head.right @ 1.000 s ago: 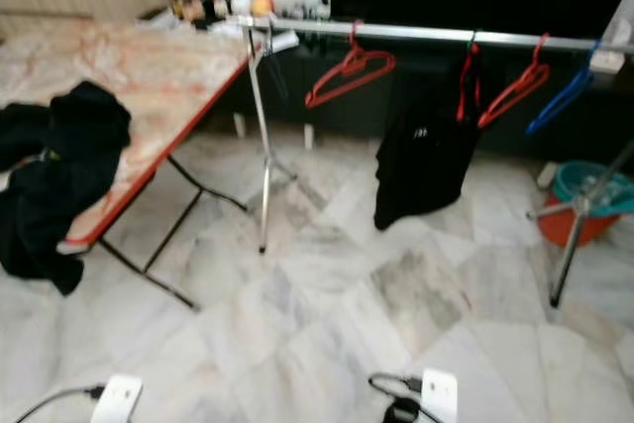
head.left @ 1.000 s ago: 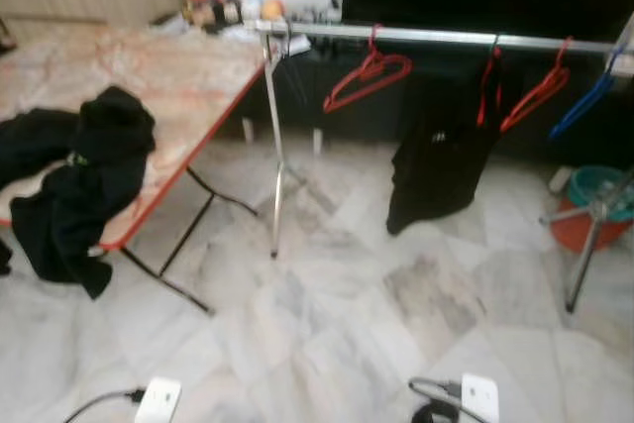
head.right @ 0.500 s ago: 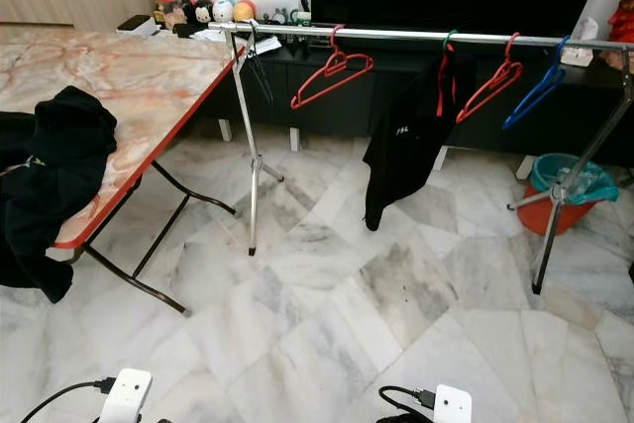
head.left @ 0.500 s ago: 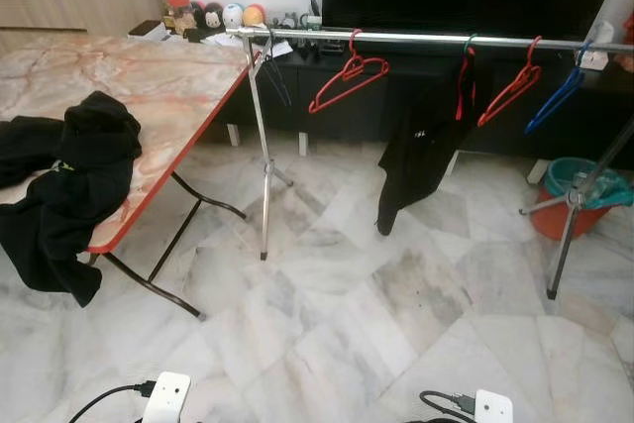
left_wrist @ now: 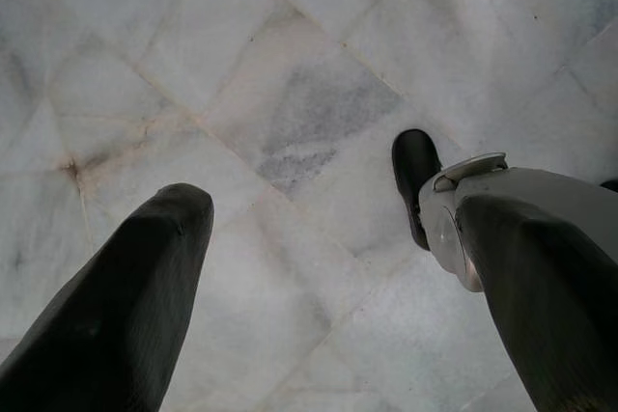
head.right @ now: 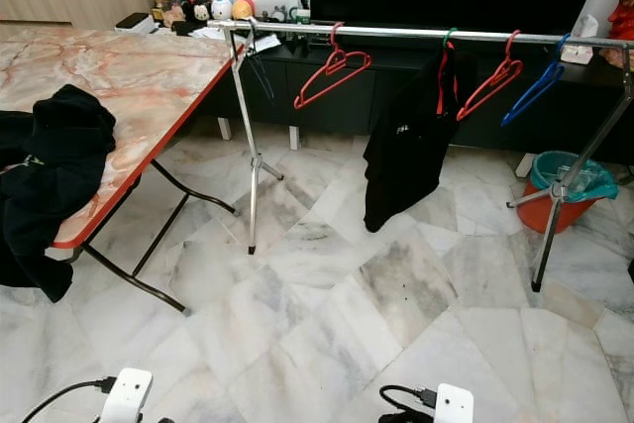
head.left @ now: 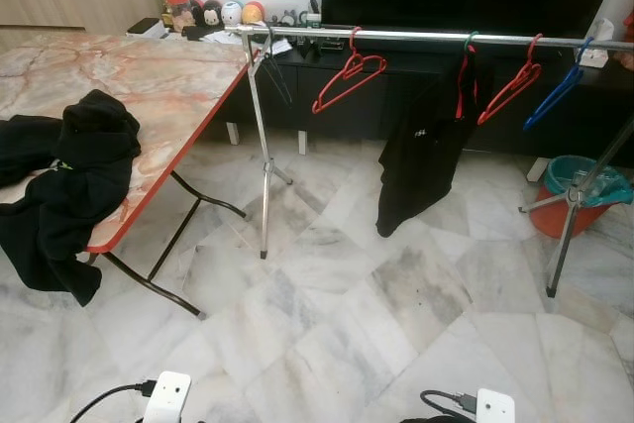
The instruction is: Hang hanger
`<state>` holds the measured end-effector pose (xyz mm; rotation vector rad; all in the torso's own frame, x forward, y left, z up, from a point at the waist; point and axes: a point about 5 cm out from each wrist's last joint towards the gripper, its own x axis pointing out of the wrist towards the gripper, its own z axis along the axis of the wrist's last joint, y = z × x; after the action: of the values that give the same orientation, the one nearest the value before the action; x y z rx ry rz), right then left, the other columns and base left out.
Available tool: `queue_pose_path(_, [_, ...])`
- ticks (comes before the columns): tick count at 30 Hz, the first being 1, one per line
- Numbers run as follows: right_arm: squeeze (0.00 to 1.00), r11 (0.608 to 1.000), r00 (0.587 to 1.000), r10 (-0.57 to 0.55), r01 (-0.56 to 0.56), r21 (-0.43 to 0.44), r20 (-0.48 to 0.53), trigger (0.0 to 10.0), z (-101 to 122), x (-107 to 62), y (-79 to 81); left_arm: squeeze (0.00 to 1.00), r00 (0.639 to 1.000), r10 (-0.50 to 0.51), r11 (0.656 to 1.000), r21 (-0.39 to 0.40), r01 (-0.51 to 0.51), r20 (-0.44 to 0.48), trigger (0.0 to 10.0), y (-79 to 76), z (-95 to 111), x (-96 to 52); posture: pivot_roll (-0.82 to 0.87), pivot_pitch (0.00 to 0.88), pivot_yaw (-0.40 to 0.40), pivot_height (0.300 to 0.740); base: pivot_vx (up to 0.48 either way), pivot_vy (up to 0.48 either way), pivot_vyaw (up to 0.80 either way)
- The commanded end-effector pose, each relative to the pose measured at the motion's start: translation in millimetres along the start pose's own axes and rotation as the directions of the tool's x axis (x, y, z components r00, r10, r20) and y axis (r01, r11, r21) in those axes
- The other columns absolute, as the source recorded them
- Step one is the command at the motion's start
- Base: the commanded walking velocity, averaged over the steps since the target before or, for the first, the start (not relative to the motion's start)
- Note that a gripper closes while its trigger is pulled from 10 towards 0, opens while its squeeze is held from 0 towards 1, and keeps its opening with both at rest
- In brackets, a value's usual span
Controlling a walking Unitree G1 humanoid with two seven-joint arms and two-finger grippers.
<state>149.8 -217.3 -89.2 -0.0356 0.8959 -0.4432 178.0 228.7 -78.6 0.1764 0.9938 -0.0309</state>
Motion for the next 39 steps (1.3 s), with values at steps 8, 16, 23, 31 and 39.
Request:
queue_pose_path(8, [0.0, 0.994, 0.859, -0.111, 0.108, 0.035, 0.5, 10.0, 129, 6.2, -30.6, 0.0, 1.0, 0.009, 1.0, -0.002, -0.009, -0.018, 10.0, 3.2, -5, -1.0, 0.02, 0.0, 0.016, 0.732, 0.0, 0.0, 0.0])
queue_pose_path(16, [0.0, 0.995, 0.674, 0.05, 0.031, -0.095, 0.737, 10.0, 148, -40.5, -20.8, 0.0, 1.0, 0.018, 1.0, 0.003, -0.018, -0.014, 10.0, 5.1, -5, -1.5, 0.01, 0.0, 0.025, 0.732, 0.0, 0.0, 0.0])
queue_pose_path(23, [0.0, 0.994, 0.623, 0.105, -0.041, -0.101, 0.775, 10.0, 139, -82.8, -21.1, 0.0, 1.0, 0.022, 1.0, 0.013, -0.021, -0.018, 10.0, 6.9, -7, -2.0, 0.0, 0.0, 0.038, 0.732, 0.0, 0.0, 0.0])
queue_pose_path(31, [0.0, 0.995, 0.664, 0.076, -0.005, -0.097, 0.744, 10.0, 128, -96.5, -26.5, 0.0, 0.997, 0.068, 0.997, -0.026, -0.068, -0.024, 10.0, 9.1, -14, -3.7, -0.01, 0.0, 0.054, 0.732, 0.0, 0.0, 0.0])
queue_pose_path(39, [0.0, 0.998, 0.647, 0.067, -0.045, -0.05, 0.759, 10.0, 147, -93.4, -23.1, 0.0, 0.997, 0.076, 0.996, -0.053, -0.076, -0.015, 10.0, 7.9, -18, -4.7, -0.01, 0.0, 0.083, 0.732, 0.0, 0.0, 0.0])
